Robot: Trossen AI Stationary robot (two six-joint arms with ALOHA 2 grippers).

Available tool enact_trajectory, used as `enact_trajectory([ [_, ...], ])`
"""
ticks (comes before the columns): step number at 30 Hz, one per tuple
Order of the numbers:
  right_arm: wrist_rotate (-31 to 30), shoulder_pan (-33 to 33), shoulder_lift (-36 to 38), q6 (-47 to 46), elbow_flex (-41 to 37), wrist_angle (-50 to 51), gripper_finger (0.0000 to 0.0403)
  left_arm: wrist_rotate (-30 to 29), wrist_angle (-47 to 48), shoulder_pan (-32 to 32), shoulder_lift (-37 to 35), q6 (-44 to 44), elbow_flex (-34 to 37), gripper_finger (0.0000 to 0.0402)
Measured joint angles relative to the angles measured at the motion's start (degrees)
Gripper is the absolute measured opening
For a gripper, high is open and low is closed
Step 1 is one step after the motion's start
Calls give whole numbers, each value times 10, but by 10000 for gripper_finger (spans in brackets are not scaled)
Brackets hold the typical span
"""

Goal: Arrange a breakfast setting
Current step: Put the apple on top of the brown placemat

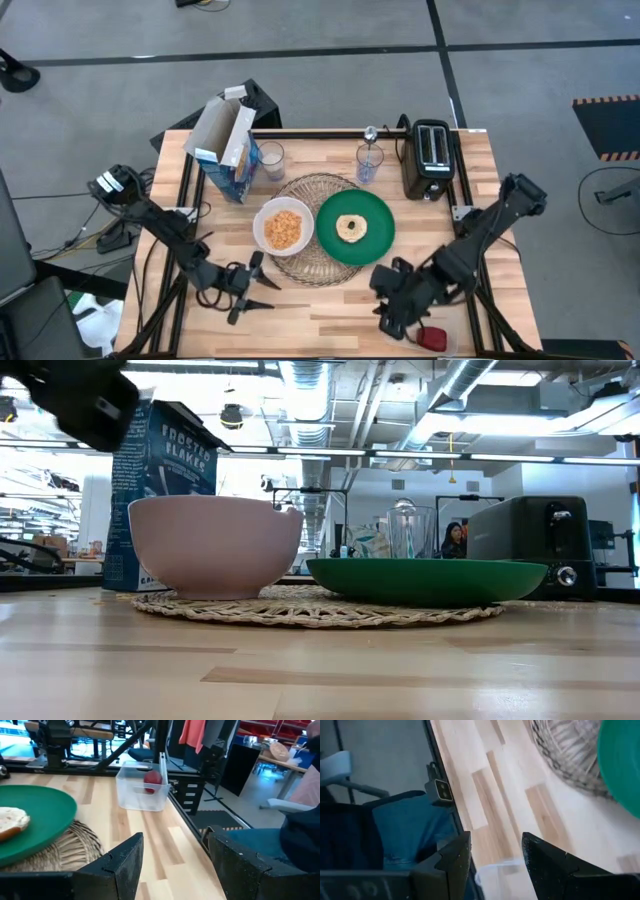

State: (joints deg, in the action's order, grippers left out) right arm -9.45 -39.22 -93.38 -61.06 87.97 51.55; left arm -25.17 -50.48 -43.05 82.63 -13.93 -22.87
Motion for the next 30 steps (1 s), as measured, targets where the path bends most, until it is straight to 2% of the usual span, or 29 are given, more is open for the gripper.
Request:
enact_trajectory([
  [5, -4, -29, -50, -66, 77, 72, 204, -47, -3, -34, 0, -3, 0, 210],
  [12, 5, -81, -92, -190, 137, 124, 204, -69, -23, -44, 0, 12, 0, 210],
  [23, 28, -168, -101, -437, 140, 155, 204, -70, -20, -44, 0, 14, 0, 210],
  [30, 27, -208, -101, -535, 140, 190, 204, -70, -20, -44, 0, 6, 0, 210],
])
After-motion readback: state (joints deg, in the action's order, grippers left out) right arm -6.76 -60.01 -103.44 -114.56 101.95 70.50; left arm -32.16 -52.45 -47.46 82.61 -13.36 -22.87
